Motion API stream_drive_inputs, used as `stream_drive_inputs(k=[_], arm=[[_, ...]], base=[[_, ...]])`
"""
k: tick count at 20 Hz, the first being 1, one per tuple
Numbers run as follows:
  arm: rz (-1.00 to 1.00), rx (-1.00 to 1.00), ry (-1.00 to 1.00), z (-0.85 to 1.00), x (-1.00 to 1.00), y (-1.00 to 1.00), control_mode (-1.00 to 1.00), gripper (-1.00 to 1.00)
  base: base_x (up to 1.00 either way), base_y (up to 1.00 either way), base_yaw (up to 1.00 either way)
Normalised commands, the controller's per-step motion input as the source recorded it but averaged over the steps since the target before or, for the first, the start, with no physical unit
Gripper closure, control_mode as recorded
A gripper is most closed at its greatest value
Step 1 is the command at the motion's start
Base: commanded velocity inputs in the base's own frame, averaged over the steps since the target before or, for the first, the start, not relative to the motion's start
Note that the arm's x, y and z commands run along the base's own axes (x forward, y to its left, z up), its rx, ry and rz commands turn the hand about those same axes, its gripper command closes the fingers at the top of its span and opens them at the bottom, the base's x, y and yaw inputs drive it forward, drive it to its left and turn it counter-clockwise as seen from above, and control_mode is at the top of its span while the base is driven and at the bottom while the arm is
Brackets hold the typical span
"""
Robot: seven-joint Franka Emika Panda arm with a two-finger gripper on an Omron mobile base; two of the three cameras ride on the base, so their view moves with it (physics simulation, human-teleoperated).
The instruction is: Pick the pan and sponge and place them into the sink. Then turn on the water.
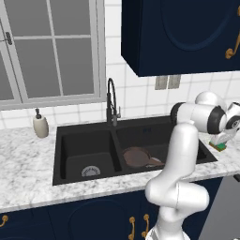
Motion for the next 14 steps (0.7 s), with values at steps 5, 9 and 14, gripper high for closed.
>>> stream_drive_inputs(k=[5, 9, 14], arm=[[0.0, 0.0, -0.03, -0.06, 0.0, 0.07, -1.0, -1.0], [0.0, 0.0, -0.01, -0.14, 0.0, 0.02, -1.0, -1.0], [0.0, 0.0, 0.0, -0.32, 0.0, 0.0, -1.0, -1.0]], base=[[0.0, 0.0, 0.0], [0.0, 0.0, 0.0], [0.0, 0.0, 0.0]])
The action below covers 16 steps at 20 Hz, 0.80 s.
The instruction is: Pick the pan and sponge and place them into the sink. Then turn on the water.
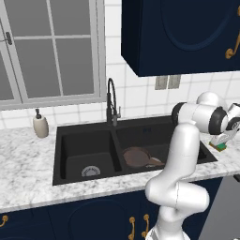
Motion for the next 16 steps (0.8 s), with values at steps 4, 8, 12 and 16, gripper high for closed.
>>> stream_drive_inputs(k=[4, 8, 12, 16], arm=[[0.0, 0.0, 0.0, -0.02, 0.0, 0.0, -1.0, -1.0], [0.0, 0.0, 0.0, 0.0, 0.0, 0.0, -1.0, -1.0], [0.0, 0.0, 0.0, 0.0, 0.0, 0.0, -1.0, 1.0], [0.0, 0.0, 0.0, 0.0, 0.0, 0.0, -1.0, 1.0]], base=[[0.0, 0.0, 0.0], [0.0, 0.0, 0.0], [0.0, 0.0, 0.0], [0.0, 0.0, 0.0]])
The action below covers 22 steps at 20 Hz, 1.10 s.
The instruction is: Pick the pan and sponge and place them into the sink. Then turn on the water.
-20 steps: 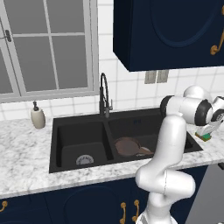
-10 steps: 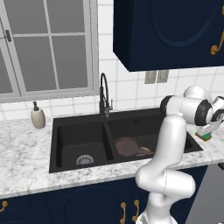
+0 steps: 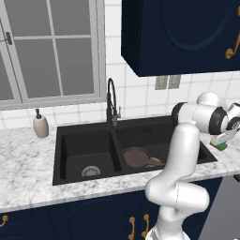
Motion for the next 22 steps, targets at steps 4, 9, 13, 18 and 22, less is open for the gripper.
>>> stream_drive_inputs(k=[4, 9, 13, 18, 22], arm=[[0.0, 0.0, 0.0, 0.0, 0.0, 0.0, -1.0, 1.0], [0.0, 0.0, 0.0, 0.08, 0.0, 0.09, -1.0, 1.0], [0.03, 0.05, 0.0, 0.17, -0.07, 0.25, -1.0, 1.0], [0.02, 0.04, 0.0, 0.26, -0.06, 0.64, -1.0, 1.0], [0.0, 0.0, 0.0, 0.14, 0.0, 1.0, -1.0, 1.0]], base=[[0.0, 0.0, 0.0], [0.0, 0.0, 0.0], [0.0, 0.0, 0.0], [0.0, 0.0, 0.0], [0.0, 0.0, 0.0]])
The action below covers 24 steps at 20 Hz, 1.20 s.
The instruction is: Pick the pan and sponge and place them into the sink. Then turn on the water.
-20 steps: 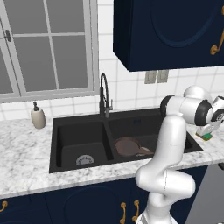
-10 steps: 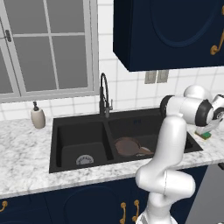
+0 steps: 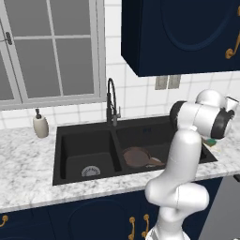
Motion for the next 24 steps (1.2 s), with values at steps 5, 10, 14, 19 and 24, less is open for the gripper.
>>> stream_drive_inputs(k=[5, 10, 14, 19, 24], arm=[[0.0, 0.0, 0.01, 0.01, 0.01, 1.0, -1.0, 1.0], [0.0, 0.0, 0.09, 0.0, 0.1, 1.0, -1.0, 1.0], [0.0, 0.0, 0.1, 0.0, 0.24, 1.0, -1.0, 1.0], [0.01, 0.0, 0.13, 0.0, 0.39, 0.88, -1.0, 1.0], [0.09, 0.0, 0.12, -0.05, 0.72, 0.31, -1.0, 1.0]], base=[[0.0, 0.0, 0.0], [0.0, 0.0, 0.0], [0.0, 0.0, 0.0], [0.0, 0.0, 0.0], [0.0, 0.0, 0.0]])
